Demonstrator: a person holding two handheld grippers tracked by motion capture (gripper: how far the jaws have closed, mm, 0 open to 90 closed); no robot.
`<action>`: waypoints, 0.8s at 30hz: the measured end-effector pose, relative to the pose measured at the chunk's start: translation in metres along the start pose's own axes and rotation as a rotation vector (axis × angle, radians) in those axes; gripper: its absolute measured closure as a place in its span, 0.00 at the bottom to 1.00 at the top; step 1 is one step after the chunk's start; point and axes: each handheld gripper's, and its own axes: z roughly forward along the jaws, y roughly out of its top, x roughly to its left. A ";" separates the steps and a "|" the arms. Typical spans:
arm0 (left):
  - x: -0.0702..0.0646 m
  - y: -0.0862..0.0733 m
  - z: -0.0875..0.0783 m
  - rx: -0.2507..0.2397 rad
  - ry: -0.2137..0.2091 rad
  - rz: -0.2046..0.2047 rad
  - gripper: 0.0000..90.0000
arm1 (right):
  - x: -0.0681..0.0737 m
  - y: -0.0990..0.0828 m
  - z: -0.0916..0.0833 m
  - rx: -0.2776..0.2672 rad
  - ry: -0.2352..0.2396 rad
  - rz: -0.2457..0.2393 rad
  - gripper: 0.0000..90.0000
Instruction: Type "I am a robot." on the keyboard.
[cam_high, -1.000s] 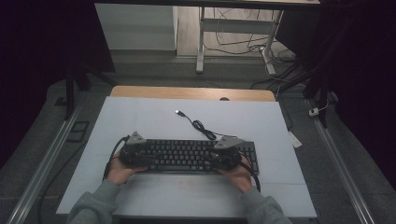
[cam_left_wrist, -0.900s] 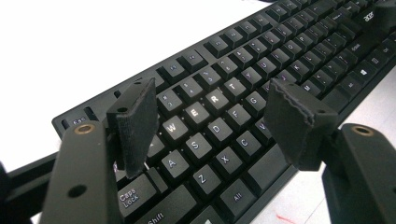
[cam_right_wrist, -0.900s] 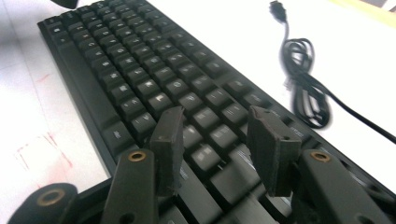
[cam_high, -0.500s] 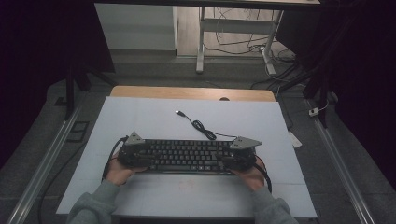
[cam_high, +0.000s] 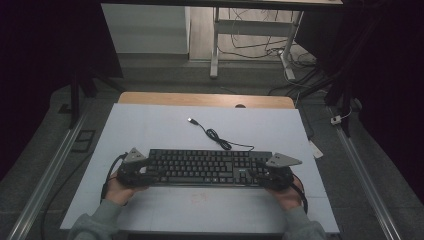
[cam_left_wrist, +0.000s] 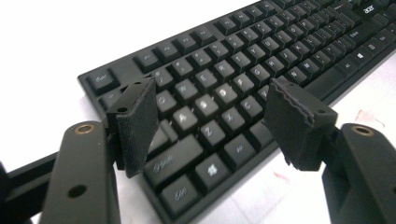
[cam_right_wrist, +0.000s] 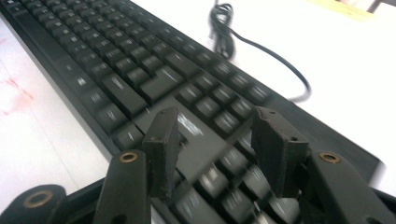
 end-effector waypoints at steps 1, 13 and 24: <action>0.000 -0.002 -0.003 -0.002 0.002 -0.002 0.39 | -0.002 -0.002 -0.003 0.003 -0.005 -0.001 0.57; 0.005 -0.017 -0.021 -0.020 0.024 -0.017 0.39 | -0.014 -0.019 -0.019 0.005 -0.028 0.007 0.57; 0.007 -0.017 -0.020 -0.018 0.026 -0.016 0.39 | -0.012 -0.018 -0.018 0.014 -0.031 -0.013 0.57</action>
